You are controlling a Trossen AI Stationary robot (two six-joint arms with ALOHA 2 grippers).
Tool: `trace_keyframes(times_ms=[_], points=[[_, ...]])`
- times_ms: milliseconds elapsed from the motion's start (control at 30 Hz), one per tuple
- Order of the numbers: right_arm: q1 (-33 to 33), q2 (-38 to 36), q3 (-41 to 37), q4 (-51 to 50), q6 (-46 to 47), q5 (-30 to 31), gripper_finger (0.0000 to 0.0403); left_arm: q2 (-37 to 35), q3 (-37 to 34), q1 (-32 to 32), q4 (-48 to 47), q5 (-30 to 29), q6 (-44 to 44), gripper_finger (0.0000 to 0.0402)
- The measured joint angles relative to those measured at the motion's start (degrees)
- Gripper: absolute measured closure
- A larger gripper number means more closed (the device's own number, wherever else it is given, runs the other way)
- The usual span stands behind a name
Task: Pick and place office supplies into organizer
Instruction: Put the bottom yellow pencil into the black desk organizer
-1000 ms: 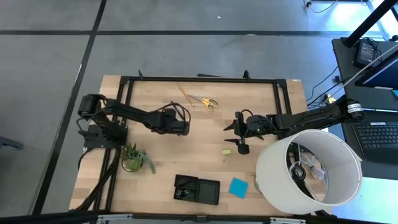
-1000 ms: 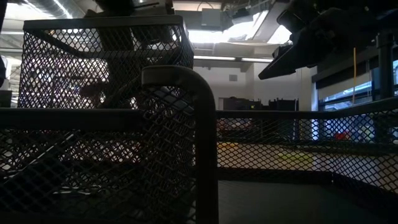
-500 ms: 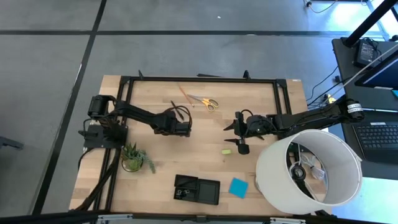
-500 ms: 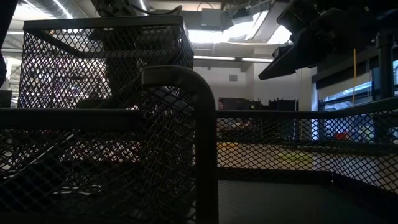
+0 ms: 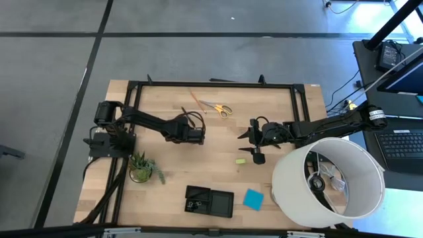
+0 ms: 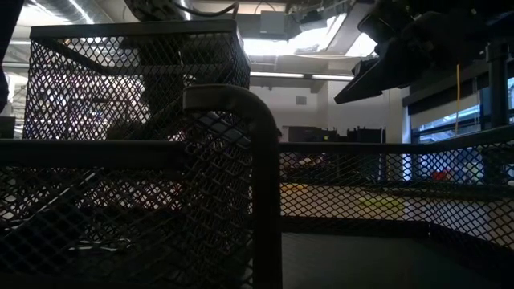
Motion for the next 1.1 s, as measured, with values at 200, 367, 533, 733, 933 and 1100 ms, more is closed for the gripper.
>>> trace_keyframes(times_ms=[200, 367, 533, 733, 933, 1100], points=[[0.0, 0.0, 0.0, 0.0, 0.0, 0.0, 0.0170, 1.7, 0.1, 0.9, 0.3, 0.2, -0.4, 0.0298], [0.0, 0.0, 0.0, -0.3, 0.0, 0.0, 0.0170, 4.3, 0.2, 1.4, 0.2, 0.8, -1.6, 0.0298], [0.0, 0.0, 0.0, -0.3, 0.0, 0.0, 0.0170, 5.2, 0.3, 1.9, -0.6, 1.7, -1.2, 0.0298], [0.0, 0.0, 0.0, -0.6, 0.1, 0.0, 0.0170, 4.6, 0.3, 2.0, -2.6, 3.7, 2.6, 0.0298], [0.0, 0.0, 0.0, -0.9, 0.2, 0.0, 0.0170, 4.5, 0.2, 1.6, -2.7, 4.6, 10.4, 0.0298], [0.0, 0.0, 0.0, -0.9, 0.2, 0.0, 0.0170, 4.4, 0.1, 1.5, -1.8, 3.1, 11.7, 0.0298]])
